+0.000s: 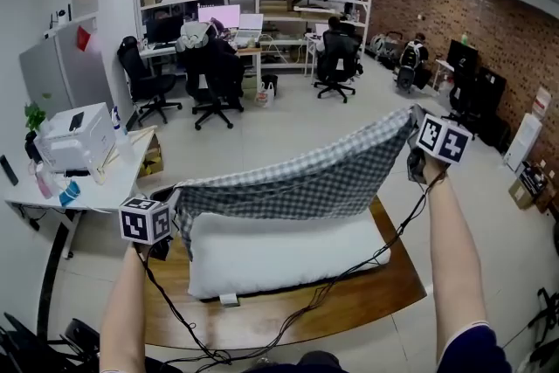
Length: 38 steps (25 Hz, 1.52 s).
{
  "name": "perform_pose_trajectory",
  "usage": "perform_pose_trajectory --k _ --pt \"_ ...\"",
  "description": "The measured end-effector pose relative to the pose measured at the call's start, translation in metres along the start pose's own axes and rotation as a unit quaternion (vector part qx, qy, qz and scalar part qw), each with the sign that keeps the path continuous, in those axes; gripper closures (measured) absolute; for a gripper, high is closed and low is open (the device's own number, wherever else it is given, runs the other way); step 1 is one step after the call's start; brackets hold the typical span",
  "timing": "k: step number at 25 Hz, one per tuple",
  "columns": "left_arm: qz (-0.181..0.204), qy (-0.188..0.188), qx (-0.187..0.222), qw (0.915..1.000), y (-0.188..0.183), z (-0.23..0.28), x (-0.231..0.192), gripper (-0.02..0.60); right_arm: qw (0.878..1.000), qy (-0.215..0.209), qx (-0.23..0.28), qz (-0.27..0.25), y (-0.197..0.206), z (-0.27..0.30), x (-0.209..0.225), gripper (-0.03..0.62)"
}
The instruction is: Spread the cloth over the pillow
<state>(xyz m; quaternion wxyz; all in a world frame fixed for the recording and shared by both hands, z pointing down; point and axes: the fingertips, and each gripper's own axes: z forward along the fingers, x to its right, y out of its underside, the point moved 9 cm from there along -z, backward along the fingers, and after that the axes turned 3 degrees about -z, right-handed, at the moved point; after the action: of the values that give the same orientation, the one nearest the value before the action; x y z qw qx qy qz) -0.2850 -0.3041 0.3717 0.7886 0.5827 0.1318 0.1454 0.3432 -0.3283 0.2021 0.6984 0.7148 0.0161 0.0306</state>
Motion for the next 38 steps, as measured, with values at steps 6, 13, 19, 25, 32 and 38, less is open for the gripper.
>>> perform_pose_trajectory --k 6,13,19,25,32,38 --pt "0.007 -0.025 -0.023 0.9994 0.003 0.028 0.002 0.561 1.0 -0.013 -0.008 -0.001 0.019 0.024 0.01 0.57" --pt "0.004 -0.053 -0.072 0.9959 0.038 0.06 0.009 0.561 0.998 -0.036 -0.051 0.013 0.08 0.061 0.026 0.569" --pt "0.0 -0.05 -0.104 0.9933 0.073 0.073 0.02 0.561 0.995 -0.038 -0.088 0.025 0.129 0.064 0.029 0.569" --pt "0.003 -0.037 -0.124 0.9916 0.102 0.078 0.025 0.561 0.993 -0.017 -0.116 0.033 0.159 0.056 0.025 0.569" --pt "0.016 0.026 -0.137 0.9901 0.13 0.071 0.043 0.513 0.991 -0.012 -0.135 0.022 0.173 0.049 0.02 0.569" --pt "0.034 0.065 -0.139 0.9876 0.138 0.054 0.043 0.353 0.99 -0.014 -0.137 0.014 0.171 0.051 0.009 0.569"
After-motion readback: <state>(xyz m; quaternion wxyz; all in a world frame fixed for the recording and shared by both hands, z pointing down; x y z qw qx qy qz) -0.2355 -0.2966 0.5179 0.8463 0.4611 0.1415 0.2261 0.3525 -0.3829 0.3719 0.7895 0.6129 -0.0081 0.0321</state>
